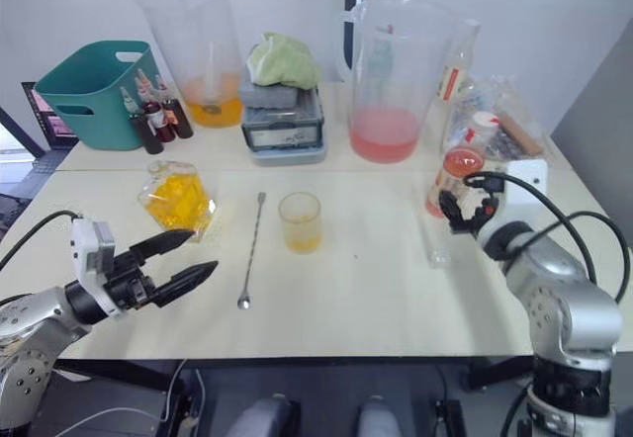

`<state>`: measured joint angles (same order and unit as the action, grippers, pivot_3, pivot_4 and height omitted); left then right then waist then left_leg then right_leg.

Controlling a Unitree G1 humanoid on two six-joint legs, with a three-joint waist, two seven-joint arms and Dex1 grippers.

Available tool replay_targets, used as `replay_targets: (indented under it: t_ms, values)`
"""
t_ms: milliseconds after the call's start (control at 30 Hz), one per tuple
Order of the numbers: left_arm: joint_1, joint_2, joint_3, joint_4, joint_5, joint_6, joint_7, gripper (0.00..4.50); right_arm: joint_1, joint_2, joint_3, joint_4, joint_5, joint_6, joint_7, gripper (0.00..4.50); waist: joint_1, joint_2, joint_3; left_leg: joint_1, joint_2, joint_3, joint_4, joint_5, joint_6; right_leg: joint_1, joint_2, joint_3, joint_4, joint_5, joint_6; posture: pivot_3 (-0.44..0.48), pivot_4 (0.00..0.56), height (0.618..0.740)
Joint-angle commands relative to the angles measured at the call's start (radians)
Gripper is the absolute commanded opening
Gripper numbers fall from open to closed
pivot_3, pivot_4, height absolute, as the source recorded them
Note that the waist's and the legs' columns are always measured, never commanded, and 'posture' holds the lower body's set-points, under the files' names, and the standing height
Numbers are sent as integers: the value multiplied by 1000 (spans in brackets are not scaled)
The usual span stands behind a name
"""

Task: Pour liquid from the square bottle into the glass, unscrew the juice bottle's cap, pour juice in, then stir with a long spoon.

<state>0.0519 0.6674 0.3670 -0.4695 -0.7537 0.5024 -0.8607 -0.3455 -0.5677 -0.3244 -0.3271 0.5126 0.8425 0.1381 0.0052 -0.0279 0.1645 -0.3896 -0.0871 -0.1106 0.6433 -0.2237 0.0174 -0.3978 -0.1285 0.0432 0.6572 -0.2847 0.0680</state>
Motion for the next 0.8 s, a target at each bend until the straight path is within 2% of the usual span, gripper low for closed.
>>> replay_targets:
  t_ms: [33, 400, 800]
  values:
    - [-43, 16, -15, -46, -39, 22, 19, 4489, -63, -7, 3, 50, -42, -33, -4, 4500, -4, 0, 0, 0, 0, 0, 0, 0, 0, -1, 0, 0, 0, 0, 0, 0, 150, 740]
    - [-109, 10, -72, -57, -42, 38, 49, 4489, -234, -24, 53, 317, -143, -160, 87, 4500, -21, 0, 0, -3, 0, 2, 0, 0, 0, -6, 0, 1, 5, 0, 0, 0, 150, 740]
    - [-124, 13, -95, -63, -50, 46, 59, 4489, -399, -48, 58, 544, -164, -269, 228, 4500, -21, 0, 0, -3, 0, 3, 0, 0, 0, -6, 0, 2, 4, 0, 0, 0, 150, 740]
